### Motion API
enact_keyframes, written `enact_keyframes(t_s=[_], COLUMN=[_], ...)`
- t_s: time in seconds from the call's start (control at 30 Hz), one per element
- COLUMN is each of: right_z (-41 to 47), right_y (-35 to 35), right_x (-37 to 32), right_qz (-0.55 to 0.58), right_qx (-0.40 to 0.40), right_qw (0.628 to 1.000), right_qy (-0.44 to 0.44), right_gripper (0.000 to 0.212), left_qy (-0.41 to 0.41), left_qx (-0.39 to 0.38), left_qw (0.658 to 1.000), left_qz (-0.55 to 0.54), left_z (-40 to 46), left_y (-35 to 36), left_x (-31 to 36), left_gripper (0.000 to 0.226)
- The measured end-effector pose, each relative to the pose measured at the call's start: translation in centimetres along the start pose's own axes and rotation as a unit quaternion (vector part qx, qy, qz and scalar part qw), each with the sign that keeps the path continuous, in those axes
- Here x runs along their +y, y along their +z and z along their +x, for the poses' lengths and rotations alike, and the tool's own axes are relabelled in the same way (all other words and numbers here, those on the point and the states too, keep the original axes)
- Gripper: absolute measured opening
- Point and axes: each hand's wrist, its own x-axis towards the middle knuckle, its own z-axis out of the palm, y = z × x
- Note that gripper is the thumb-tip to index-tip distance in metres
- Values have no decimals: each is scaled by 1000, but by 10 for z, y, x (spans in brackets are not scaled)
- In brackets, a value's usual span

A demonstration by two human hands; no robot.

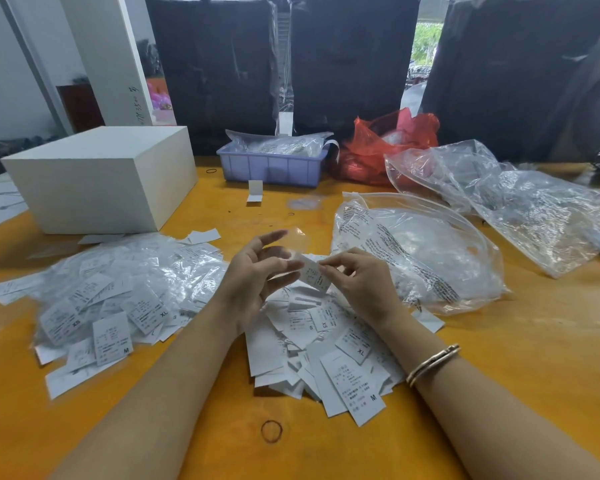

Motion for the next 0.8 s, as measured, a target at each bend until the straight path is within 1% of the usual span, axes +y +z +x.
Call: enact_keyframes(t_s=[0.1,0.17,0.27,0.37,0.5,0.53,0.63,0.67,0.73,0.8], right_z=[0,0,2,2,3,3,3,2,2,1], right_y=[-2,-4,-7,-8,-10,-10,-10,-10,-10,-8], right_x=[-1,-2,-3,-5,-8,-9,-10,-10,-10,-8], right_qz=[26,79,171,254,343,354,354,347,303,196], right_qx=[-5,0,28,54,64,59,41,39,36,11], right_qw=[1000,996,980,959,928,923,924,927,945,977], right_qy=[12,48,94,115,135,139,137,135,118,86], right_gripper=[8,8,10,14,33,31,8,6,15,28], left_qy=[-18,-24,-26,3,63,80,126,136,149,154], left_qx=[-13,-7,15,23,30,30,23,20,22,33], left_qw=[1000,999,997,993,980,974,951,945,940,939], left_qz=[11,27,70,115,187,209,280,295,307,307], left_z=[0,0,0,0,-1,-1,-1,-2,-2,-2], left_y=[2,2,3,3,3,3,2,3,2,1], left_x=[0,0,-1,-4,-6,-7,-9,-9,-10,-9], left_gripper=[42,35,22,14,4,3,4,4,4,4])
